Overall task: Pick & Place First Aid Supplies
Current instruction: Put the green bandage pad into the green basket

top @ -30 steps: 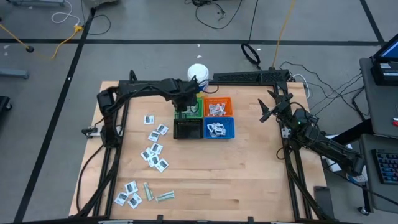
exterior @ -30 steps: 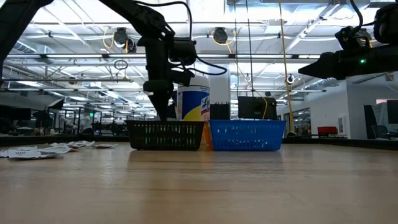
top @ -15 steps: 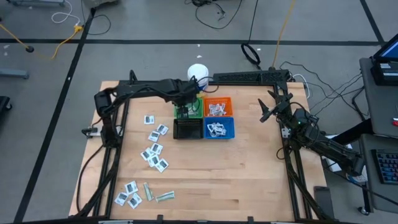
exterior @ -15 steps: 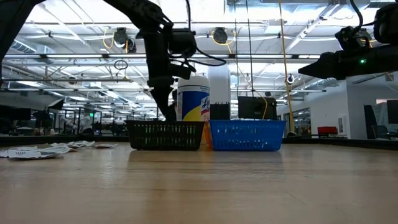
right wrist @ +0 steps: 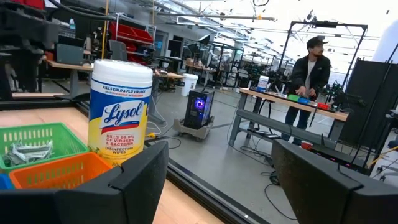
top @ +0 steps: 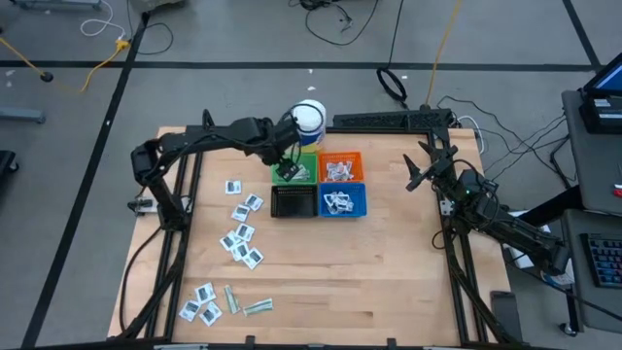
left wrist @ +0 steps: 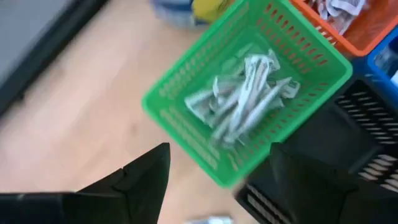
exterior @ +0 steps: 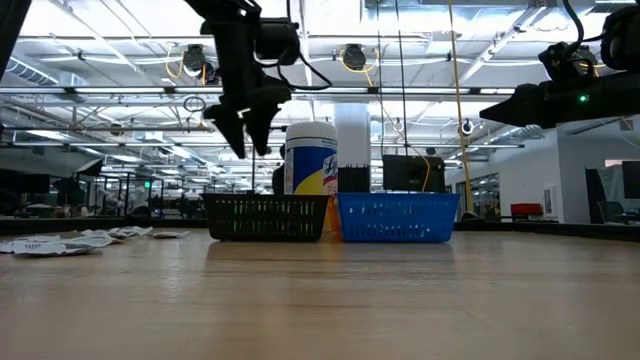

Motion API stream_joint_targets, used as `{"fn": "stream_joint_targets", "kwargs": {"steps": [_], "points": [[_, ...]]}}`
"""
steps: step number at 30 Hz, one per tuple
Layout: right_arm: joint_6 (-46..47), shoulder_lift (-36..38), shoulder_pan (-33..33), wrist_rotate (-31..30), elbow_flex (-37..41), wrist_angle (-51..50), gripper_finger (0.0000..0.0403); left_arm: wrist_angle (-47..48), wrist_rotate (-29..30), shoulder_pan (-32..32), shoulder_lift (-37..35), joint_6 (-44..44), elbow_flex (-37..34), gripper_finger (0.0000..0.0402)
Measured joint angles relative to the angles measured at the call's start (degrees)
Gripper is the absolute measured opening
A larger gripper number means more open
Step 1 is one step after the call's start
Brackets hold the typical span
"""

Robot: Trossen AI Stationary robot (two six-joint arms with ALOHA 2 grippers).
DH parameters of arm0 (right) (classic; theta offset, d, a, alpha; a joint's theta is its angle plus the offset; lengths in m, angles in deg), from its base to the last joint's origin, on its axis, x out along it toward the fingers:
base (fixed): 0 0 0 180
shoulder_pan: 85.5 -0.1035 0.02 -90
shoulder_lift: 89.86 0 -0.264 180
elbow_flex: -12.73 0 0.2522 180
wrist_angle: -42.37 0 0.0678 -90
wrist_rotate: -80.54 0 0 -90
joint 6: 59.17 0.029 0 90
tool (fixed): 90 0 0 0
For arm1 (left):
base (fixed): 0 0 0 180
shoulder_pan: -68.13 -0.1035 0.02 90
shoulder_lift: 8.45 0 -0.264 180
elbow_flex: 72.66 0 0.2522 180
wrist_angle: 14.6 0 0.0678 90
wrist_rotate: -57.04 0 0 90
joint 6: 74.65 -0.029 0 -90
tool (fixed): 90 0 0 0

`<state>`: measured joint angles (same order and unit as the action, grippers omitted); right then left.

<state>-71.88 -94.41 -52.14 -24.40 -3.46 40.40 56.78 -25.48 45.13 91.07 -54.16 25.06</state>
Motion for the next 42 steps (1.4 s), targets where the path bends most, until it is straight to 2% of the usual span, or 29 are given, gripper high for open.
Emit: {"fn": "stream_joint_targets", "kwargs": {"steps": [7, 13, 21, 33, 42], "points": [[0.0, 0.0, 0.0, 0.0, 0.0, -0.02, 0.0279, 5.48, -5.2, 2.5, -1.7, 17.54, 0.0, 0.0259], [0.0, -0.02, 0.0, 0.02, 0.0, 0.0, 0.0279, 9.01, -6.37, 6.96, -1.74, 32.14, -2.2, 0.025], [0.0, 0.0, 0.0, 0.01, 0.0, -0.02, 0.0279, 9.77, -8.6, 19.77, -2.77, 50.73, -6.72, 0.0253], [0.0, -0.02, 0.0, 0.0, -0.02, 0.0, 0.0279, 9.75, -7.58, 42.71, -2.83, 83.13, -7.02, 0.0254], [0.0, -0.01, 0.0, 0.02, 0.0, -0.01, 0.0279, 9.65, -11.67, 57.12, -2.83, 104.55, -7.02, 0.0255]]}}
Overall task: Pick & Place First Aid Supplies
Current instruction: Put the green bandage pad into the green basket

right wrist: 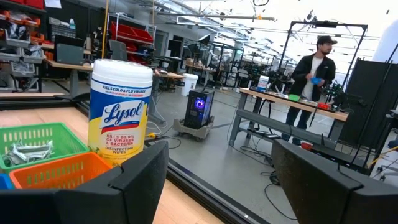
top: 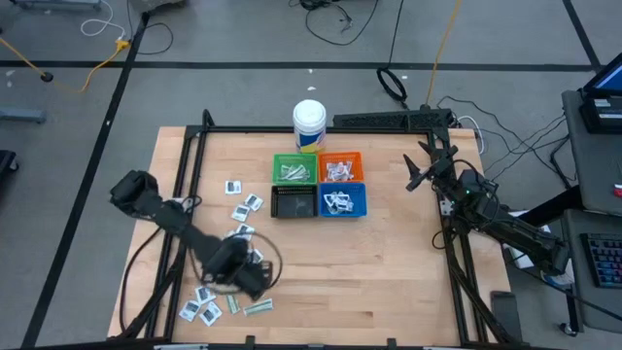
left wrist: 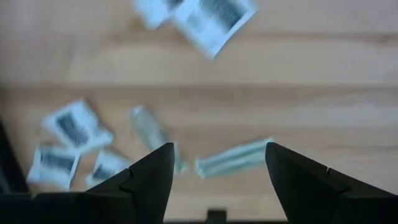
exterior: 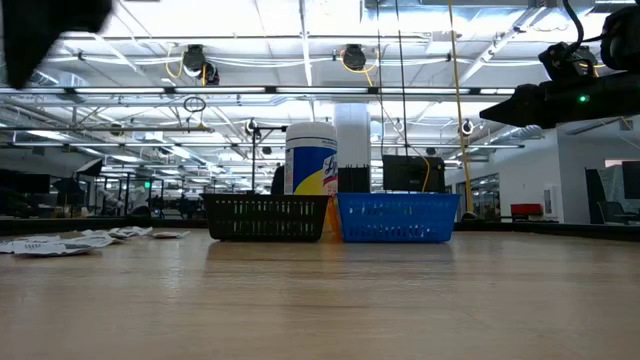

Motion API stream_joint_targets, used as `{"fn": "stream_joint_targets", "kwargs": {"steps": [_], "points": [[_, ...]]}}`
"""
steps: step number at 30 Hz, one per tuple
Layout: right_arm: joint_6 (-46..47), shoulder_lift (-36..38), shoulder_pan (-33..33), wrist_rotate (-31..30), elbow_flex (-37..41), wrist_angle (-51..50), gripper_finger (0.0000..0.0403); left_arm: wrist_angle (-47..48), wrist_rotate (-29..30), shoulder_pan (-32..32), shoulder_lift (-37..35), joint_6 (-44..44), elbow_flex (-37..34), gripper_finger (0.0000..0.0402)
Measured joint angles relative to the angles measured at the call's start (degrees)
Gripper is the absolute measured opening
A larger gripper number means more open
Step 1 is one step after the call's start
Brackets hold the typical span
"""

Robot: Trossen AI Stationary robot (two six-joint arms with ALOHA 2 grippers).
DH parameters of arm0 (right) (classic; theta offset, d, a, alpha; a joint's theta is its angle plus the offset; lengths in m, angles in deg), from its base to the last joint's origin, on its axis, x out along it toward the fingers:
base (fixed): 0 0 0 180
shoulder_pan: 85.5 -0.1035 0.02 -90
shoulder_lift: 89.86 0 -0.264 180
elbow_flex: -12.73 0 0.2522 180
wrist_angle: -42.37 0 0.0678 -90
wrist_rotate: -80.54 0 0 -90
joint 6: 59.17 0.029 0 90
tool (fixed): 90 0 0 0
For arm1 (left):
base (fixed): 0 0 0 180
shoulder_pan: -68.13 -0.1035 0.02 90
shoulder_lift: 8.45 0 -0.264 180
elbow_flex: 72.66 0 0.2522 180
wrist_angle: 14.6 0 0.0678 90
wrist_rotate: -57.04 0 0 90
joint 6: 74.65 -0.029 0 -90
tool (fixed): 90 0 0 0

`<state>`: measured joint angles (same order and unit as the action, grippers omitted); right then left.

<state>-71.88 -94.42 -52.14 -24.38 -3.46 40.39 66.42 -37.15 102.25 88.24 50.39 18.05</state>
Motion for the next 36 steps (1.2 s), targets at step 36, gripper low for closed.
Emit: {"fn": "stream_joint_targets", "kwargs": {"steps": [36], "points": [[0.0, 0.01, 0.0, -0.02, 0.0, -0.01, 0.0279, -4.22, -9.26, 7.01, 13.46, 9.63, -7.02, 0.0202]]}}
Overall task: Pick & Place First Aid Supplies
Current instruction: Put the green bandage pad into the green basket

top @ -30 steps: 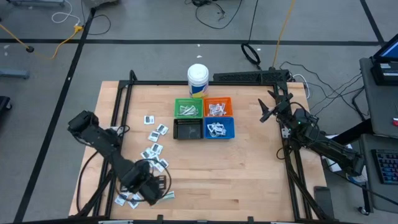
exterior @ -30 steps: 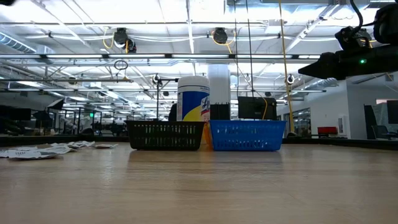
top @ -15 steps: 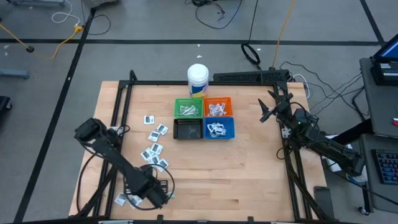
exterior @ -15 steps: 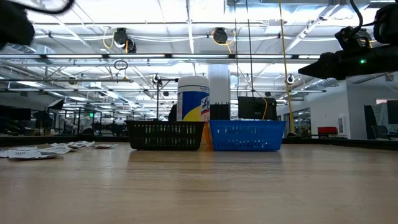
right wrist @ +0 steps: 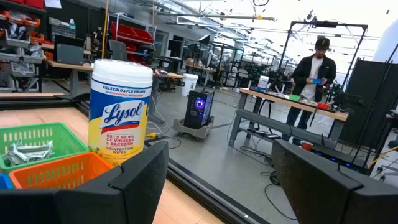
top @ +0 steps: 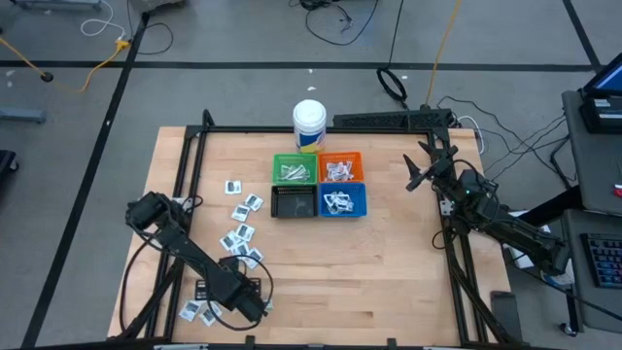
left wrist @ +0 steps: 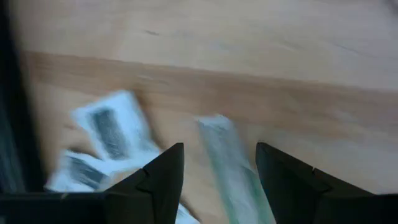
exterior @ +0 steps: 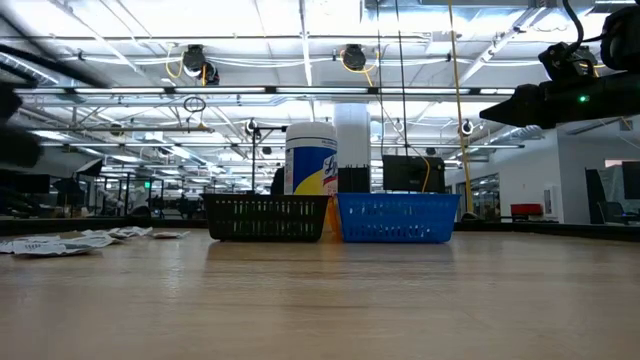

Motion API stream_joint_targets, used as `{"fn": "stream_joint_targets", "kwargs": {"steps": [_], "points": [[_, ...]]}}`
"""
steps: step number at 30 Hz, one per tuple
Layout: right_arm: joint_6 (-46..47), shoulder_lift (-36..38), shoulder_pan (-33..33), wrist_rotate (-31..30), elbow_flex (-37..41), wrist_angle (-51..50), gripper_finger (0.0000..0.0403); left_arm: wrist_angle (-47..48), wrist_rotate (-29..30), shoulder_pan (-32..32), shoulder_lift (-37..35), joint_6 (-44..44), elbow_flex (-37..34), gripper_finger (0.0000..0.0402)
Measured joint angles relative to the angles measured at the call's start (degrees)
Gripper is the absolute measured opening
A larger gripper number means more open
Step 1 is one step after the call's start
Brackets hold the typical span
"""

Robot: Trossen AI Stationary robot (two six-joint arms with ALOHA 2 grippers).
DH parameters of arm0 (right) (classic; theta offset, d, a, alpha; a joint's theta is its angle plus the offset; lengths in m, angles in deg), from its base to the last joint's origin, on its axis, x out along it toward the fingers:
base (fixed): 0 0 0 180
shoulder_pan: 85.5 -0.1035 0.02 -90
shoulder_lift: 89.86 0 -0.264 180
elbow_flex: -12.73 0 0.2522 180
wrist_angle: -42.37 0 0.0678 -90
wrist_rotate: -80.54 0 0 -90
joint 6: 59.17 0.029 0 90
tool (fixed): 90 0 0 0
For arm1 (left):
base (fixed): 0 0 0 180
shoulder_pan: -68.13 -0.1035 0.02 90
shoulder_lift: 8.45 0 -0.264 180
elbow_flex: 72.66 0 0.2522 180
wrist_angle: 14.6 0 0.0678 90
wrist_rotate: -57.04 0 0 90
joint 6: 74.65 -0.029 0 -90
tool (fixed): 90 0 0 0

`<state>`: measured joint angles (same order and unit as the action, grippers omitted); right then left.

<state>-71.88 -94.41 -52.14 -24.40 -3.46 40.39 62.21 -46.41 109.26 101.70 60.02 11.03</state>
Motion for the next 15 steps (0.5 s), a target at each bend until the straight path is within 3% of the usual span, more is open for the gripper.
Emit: {"fn": "stream_joint_targets", "kwargs": {"steps": [7, 15], "points": [[0.0, 0.0, 0.0, 0.0, -0.01, 0.02, 0.0279, 0.28, -0.09, 0.0, 0.26, -0.44, -0.13, 0.0157], [0.0, 0.0, 0.0, 0.01, -0.01, 0.0, 0.0279, -1.37, 0.07, 0.26, 0.26, -1.92, -0.13, 0.0057]]}}
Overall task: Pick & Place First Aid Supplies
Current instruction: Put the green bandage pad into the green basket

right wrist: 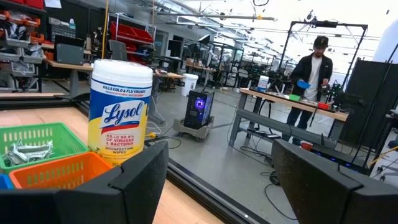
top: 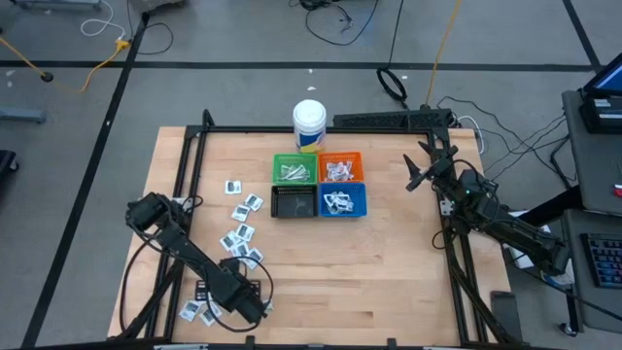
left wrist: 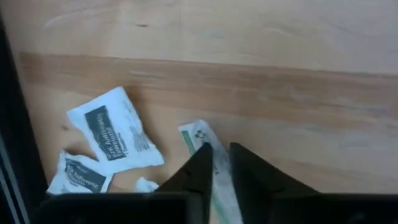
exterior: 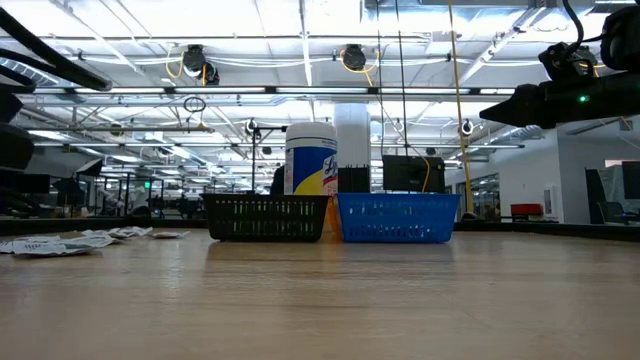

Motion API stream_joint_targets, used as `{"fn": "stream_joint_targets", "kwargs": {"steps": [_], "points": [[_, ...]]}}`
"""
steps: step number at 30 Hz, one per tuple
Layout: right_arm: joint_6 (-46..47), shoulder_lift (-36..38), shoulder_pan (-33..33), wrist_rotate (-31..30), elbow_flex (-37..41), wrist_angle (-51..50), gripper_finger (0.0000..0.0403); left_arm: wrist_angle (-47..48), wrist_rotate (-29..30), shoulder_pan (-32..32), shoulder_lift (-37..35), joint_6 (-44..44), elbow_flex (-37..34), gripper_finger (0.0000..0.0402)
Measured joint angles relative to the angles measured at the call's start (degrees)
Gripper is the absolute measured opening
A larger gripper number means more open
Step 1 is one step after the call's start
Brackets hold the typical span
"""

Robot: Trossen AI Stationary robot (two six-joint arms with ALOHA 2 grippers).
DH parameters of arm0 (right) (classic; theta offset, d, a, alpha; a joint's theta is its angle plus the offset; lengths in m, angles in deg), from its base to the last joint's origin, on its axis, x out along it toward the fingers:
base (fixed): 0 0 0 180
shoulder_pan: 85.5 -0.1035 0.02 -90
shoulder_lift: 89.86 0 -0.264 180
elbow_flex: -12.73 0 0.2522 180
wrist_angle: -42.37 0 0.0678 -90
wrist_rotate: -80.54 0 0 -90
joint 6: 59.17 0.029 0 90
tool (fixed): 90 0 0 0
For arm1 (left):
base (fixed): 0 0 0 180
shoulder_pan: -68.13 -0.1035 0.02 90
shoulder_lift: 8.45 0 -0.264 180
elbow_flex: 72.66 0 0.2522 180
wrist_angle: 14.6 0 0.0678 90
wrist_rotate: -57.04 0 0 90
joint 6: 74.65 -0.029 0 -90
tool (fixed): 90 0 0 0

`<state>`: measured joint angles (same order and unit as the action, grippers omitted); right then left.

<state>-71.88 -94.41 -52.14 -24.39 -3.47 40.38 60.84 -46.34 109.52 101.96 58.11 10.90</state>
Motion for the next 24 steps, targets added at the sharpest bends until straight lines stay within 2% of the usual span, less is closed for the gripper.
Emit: {"fn": "stream_joint_targets", "kwargs": {"steps": [4, 15, 24], "points": [[0.0, 0.0, 0.0, 0.01, 0.01, 0.0, 0.0279, -2.8, 2.26, -0.02, 0.0, -2.41, 0.04, 0.0007], [0.0, 0.0, 0.0, -0.01, -0.01, 0.0, 0.0279, -2.97, 4.89, -0.04, -0.98, -3.68, 0.04, 0.0002], [0.0, 0.0, 0.01, 0.0, 0.0, 0.0, 0.0279, 3.35, 6.18, -0.06, -10.59, -5.1, 0.07, 0.0001]]}}
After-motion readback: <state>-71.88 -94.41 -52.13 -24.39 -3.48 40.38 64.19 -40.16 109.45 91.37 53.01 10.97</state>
